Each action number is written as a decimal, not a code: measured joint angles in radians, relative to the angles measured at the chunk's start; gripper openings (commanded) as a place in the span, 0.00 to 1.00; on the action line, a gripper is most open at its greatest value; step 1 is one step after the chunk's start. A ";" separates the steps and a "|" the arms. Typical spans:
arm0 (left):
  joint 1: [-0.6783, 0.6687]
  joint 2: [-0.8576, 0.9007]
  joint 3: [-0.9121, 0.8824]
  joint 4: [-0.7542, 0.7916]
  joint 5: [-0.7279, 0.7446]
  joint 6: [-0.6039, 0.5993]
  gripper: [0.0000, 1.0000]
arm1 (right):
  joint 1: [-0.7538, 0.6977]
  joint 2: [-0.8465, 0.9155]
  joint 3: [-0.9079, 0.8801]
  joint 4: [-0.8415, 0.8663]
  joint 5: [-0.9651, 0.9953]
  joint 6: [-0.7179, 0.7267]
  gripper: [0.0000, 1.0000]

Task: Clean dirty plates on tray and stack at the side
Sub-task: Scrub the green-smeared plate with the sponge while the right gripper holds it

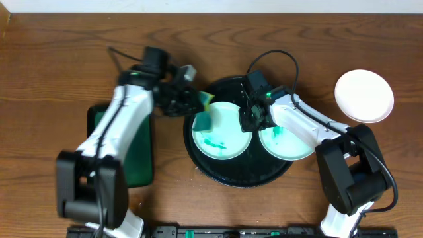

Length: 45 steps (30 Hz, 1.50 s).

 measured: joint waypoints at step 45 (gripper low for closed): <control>-0.190 0.270 0.064 -0.044 -0.317 -0.203 0.07 | 0.000 0.003 0.000 0.004 0.003 0.000 0.01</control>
